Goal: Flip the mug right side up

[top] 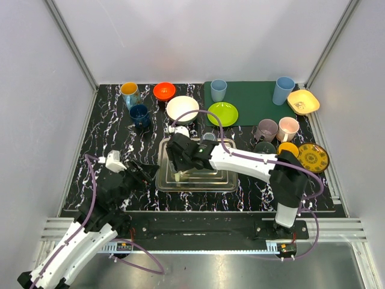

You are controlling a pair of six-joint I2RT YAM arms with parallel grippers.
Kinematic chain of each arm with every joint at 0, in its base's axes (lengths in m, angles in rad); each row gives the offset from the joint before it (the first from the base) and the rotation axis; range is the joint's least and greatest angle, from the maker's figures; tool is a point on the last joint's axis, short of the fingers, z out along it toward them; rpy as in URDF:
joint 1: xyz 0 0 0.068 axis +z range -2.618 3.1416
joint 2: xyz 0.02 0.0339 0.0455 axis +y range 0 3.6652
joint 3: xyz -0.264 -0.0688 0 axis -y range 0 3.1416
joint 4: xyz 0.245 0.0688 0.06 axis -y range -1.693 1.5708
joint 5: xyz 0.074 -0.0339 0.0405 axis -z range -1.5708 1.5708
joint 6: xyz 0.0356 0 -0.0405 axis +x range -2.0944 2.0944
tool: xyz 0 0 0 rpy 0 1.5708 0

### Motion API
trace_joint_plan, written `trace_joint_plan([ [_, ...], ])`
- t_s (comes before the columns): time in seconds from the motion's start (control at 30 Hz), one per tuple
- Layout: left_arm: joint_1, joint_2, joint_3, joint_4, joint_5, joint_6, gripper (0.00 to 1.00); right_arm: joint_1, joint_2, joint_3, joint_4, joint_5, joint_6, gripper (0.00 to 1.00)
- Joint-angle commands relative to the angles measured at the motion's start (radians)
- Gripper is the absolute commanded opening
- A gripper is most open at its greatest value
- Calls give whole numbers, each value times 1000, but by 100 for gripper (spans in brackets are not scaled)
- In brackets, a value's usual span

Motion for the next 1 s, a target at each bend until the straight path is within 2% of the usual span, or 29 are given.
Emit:
trace_joint_plan([
  [0.0, -1, -35, 72, -156, -125, -36, 84, 22, 69, 78, -263, 159, 59, 63],
  [0.23, -1, -105, 98, -322, -318, -208, 94, 38, 115, 115, -288, 173, 151, 63],
  [0.33, -1, -99, 99, -349, -326, -229, 99, 47, 142, 158, -289, 171, 164, 63],
  [0.6, -1, -100, 121, -369, -321, -165, 99, 70, 156, 225, -297, 170, 159, 65],
  [0.77, -1, -80, 139, -408, -333, -229, 99, 65, 231, 282, -312, 208, 174, 66],
  [0.97, -1, -80, 128, -412, -315, -229, 99, 21, 273, 287, -280, 219, 237, 63],
])
